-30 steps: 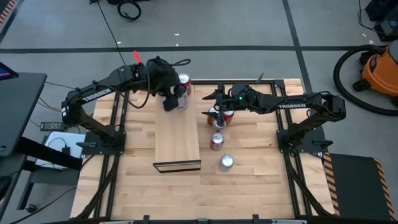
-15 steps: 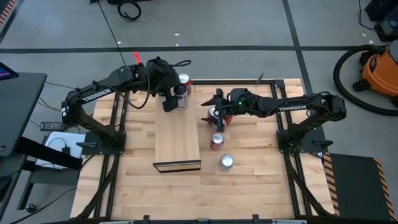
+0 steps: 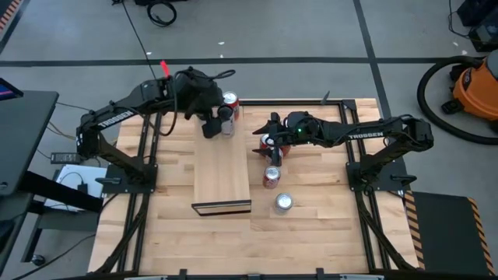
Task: Place canned beverage on shelf
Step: Put the white-pink soda can on the shelf and align it with the other white-pink soda can, then adjust the orange soda can on the shelf, then put the bottom red-silver soda can on the shelf
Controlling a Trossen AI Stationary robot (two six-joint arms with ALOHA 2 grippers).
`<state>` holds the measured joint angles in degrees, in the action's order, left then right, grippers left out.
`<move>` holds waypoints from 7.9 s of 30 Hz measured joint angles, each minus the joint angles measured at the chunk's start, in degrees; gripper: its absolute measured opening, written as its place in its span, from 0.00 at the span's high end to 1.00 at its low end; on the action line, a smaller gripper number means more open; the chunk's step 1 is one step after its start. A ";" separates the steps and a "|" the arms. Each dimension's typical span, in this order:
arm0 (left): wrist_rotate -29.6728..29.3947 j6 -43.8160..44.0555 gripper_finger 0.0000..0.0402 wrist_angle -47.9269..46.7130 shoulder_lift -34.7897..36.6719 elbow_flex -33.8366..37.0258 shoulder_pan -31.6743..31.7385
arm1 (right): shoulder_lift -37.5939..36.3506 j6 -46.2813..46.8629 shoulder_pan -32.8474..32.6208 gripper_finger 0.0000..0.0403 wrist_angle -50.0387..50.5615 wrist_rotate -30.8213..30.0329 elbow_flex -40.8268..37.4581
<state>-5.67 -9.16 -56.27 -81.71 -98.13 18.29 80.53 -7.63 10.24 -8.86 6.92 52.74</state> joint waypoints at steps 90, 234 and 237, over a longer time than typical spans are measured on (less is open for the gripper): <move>-12.53 7.79 0.07 -8.58 9.30 8.50 -18.74 | 0.00 -3.48 -1.55 0.23 1.01 -3.89 -0.01; 12.90 20.05 0.19 -2.64 32.91 40.53 -17.45 | 0.04 -1.34 -5.87 0.23 5.18 -24.18 1.40; 12.77 18.02 0.20 -1.42 33.01 42.96 -20.08 | 0.00 1.84 -7.35 0.23 11.20 -27.26 3.45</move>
<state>7.10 8.86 -57.69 -48.70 -55.16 -1.79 80.53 -5.79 2.89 2.34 -20.34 56.19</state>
